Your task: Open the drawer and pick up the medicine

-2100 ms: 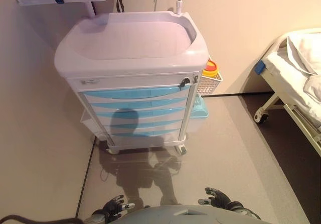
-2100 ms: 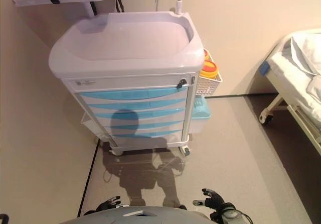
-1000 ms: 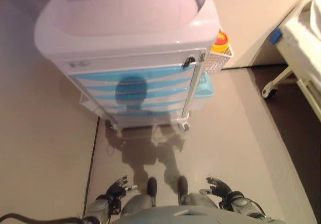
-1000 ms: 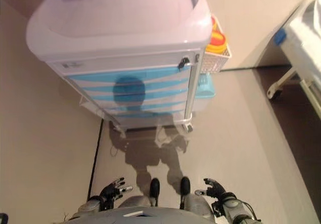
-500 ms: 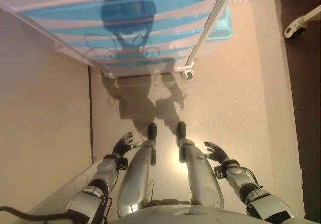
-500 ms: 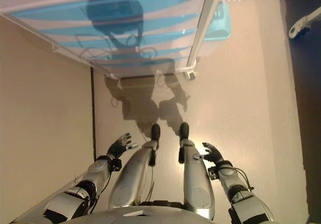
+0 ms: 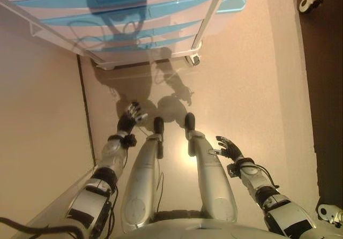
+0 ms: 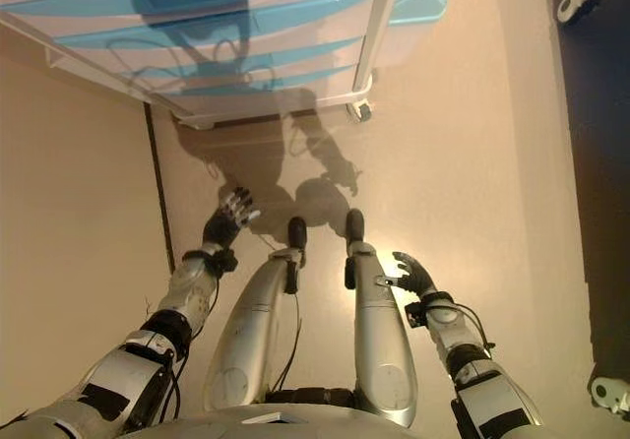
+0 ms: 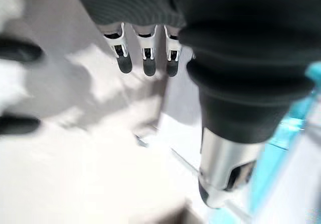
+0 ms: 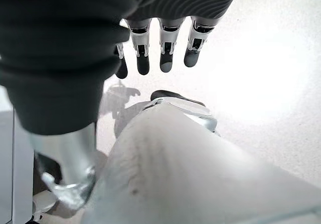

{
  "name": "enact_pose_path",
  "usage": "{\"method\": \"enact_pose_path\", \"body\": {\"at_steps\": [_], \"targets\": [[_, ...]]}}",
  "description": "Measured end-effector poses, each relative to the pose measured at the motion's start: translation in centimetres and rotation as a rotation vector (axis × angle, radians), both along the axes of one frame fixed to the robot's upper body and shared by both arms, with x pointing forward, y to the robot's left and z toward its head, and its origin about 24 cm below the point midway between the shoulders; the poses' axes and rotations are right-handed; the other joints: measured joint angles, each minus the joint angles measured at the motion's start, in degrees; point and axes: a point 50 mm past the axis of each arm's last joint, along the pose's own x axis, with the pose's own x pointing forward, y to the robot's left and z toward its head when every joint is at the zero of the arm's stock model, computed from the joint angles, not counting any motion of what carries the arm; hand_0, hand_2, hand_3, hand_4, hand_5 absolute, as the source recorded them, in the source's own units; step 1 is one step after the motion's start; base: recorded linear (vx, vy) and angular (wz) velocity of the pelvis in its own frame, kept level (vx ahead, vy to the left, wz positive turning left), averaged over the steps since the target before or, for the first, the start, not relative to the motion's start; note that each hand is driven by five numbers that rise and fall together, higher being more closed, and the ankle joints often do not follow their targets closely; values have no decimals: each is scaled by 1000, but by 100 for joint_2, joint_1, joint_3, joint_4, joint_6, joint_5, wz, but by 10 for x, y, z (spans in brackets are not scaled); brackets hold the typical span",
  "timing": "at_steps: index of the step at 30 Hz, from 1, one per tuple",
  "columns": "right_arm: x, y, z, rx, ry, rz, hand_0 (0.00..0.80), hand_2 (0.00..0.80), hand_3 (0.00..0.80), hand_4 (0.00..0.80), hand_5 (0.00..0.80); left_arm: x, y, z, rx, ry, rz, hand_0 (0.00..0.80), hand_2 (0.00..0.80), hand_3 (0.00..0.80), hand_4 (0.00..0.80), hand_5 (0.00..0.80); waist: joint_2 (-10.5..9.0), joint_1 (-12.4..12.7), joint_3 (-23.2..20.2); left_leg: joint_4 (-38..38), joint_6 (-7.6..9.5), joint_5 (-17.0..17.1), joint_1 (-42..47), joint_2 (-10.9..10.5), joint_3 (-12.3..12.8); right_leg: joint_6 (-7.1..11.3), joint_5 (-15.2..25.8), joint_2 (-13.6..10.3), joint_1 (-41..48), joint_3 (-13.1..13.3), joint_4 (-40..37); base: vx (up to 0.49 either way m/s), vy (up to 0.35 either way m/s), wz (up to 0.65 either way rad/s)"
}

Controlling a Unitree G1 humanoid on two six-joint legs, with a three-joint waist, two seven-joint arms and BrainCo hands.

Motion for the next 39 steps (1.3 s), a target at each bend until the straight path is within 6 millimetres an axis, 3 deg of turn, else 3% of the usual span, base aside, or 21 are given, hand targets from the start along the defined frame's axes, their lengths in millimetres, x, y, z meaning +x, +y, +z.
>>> {"method": "enact_pose_path", "body": {"at_steps": [5, 12, 20, 23, 32, 39], "targets": [[1, 0, 0, -3, 3, 2, 0, 0, 0, 0, 0, 15, 1, 34, -128, -172, -70, 0, 0, 0, 0, 0, -54, -87, 28, 145, 57, -60, -102, 20, 77, 57, 38, 18, -64, 65, 22, 20, 10, -7], [2, -1, 3, -16, 3, 43, 0, 0, 0, 0, 0, 28, 10, 74, -177, -337, -118, 0, 0, 0, 0, 0, -135, -147, 69, 266, 111, -148, -110, 99, 206, 110, 69, 61, -55, 198, 6, 29, -5, -10], [1, -1, 3, -11, 1, 44, 0, 0, 0, 0, 0, 47, 26, 147, -296, -564, -111, 0, 0, 0, 0, 0, -226, -293, 111, 325, 119, -198, -113, 114, 211, 119, 63, 76, -28, 209, 7, 31, -13, -1], [-2, -2, 1, 0, 9, 29, 0, 0, 0, 0, 0, 51, 26, 166, -363, -627, -122, 0, 0, 0, 0, 0, -232, -336, 113, 338, 108, -212, -102, 117, 206, 140, 80, 87, 4, 208, 11, 35, -18, 0], [-6, 1, -2, -16, 18, 51, 0, 0, 0, 0, 0, 56, 29, 194, -537, -727, -153, 0, 0, 0, 0, 0, -311, -455, 126, 436, 117, -312, 10, 176, 228, 144, 75, 139, 160, 251, -25, 33, -17, -3], [-19, -2, -11, -21, 54, 39, 0, 0, 0, 0, 0, 57, 40, 196, -571, -729, -121, 0, 0, 0, 0, 0, -362, -492, 124, 520, 95, -387, 11, 206, 215, 146, 77, 198, 212, 247, -50, 25, -22, -2]]}}
